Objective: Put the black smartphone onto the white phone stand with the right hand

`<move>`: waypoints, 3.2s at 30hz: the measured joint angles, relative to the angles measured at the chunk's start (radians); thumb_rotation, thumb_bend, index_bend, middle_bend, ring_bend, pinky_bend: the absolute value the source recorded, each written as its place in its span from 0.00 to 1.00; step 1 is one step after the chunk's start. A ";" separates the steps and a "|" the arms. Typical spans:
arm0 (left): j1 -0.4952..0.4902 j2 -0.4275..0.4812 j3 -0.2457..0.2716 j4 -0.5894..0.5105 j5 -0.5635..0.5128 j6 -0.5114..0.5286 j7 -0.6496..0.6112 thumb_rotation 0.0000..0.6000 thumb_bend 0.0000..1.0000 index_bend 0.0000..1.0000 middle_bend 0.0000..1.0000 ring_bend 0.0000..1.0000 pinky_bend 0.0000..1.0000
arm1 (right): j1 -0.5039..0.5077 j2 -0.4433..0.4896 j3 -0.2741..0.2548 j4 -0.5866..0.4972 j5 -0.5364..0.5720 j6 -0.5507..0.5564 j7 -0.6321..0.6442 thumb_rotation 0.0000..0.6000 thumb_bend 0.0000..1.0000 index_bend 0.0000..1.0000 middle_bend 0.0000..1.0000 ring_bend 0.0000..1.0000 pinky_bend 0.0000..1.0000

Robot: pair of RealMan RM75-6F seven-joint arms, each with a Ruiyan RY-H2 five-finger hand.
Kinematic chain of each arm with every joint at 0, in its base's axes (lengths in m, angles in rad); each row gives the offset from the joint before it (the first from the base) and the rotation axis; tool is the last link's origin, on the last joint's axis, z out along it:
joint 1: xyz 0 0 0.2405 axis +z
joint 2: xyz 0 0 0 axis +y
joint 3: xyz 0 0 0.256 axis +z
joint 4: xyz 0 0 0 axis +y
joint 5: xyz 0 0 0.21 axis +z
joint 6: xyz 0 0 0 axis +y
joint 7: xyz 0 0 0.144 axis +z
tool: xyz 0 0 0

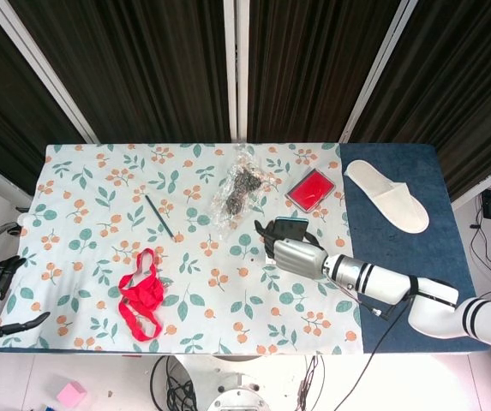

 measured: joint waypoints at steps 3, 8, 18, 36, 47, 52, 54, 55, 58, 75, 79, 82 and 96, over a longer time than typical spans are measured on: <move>-0.002 0.000 0.000 0.001 0.000 -0.003 -0.003 0.47 0.05 0.10 0.08 0.08 0.20 | 0.006 0.000 0.002 -0.009 0.010 -0.014 -0.008 1.00 0.29 0.63 0.43 0.42 0.10; -0.004 0.001 -0.002 0.002 0.001 -0.005 -0.007 0.47 0.05 0.10 0.08 0.09 0.20 | 0.015 -0.003 0.003 -0.014 0.017 -0.024 -0.010 1.00 0.29 0.62 0.43 0.42 0.10; -0.005 0.002 0.000 0.006 0.000 -0.010 -0.013 0.47 0.05 0.10 0.08 0.09 0.20 | 0.028 -0.024 -0.005 -0.002 0.027 -0.036 -0.007 1.00 0.29 0.62 0.43 0.42 0.10; -0.008 0.002 0.005 0.009 -0.003 -0.030 -0.075 0.45 0.05 0.10 0.08 0.09 0.20 | 0.035 -0.012 -0.009 -0.011 0.050 -0.035 -0.005 1.00 0.29 0.62 0.42 0.42 0.10; -0.009 0.003 0.008 0.011 0.000 -0.031 -0.097 0.45 0.05 0.10 0.08 0.08 0.20 | 0.044 -0.016 -0.017 -0.009 0.058 -0.048 -0.001 1.00 0.29 0.61 0.42 0.42 0.10; -0.008 0.002 0.009 0.014 0.000 -0.034 -0.101 0.45 0.05 0.10 0.08 0.09 0.20 | 0.049 -0.021 -0.021 -0.006 0.059 -0.054 0.001 1.00 0.29 0.61 0.42 0.42 0.10; -0.008 0.001 0.009 0.016 -0.001 -0.034 -0.103 0.45 0.05 0.10 0.08 0.09 0.20 | 0.050 -0.022 -0.023 -0.004 0.060 -0.055 0.002 1.00 0.29 0.61 0.41 0.42 0.10; -0.008 0.001 0.009 0.017 -0.001 -0.035 -0.104 0.45 0.05 0.10 0.08 0.09 0.20 | 0.051 -0.023 -0.024 -0.003 0.061 -0.056 0.003 1.00 0.29 0.60 0.41 0.42 0.10; -0.007 0.000 0.009 0.020 -0.002 -0.035 -0.107 0.45 0.05 0.10 0.08 0.09 0.20 | 0.053 -0.025 -0.025 -0.001 0.062 -0.057 0.004 1.00 0.29 0.58 0.40 0.40 0.10; -0.010 0.001 0.010 0.022 -0.004 -0.042 -0.109 0.45 0.05 0.10 0.08 0.09 0.20 | 0.055 -0.027 -0.024 -0.002 0.091 -0.078 -0.020 1.00 0.19 0.02 0.10 0.06 0.02; -0.010 0.003 0.010 0.020 -0.005 -0.043 -0.108 0.45 0.05 0.10 0.08 0.09 0.20 | 0.053 -0.025 -0.023 -0.003 0.098 -0.081 -0.027 1.00 0.18 0.00 0.06 0.03 0.01; -0.010 0.004 0.010 0.018 -0.005 -0.043 -0.107 0.46 0.05 0.10 0.08 0.09 0.20 | 0.050 -0.019 -0.023 -0.008 0.102 -0.079 -0.033 1.00 0.18 0.00 0.04 0.00 0.00; -0.010 0.005 0.008 0.015 -0.009 -0.043 -0.103 0.45 0.05 0.10 0.08 0.09 0.20 | -0.108 0.089 -0.002 -0.127 0.192 0.196 0.118 1.00 0.15 0.00 0.00 0.00 0.00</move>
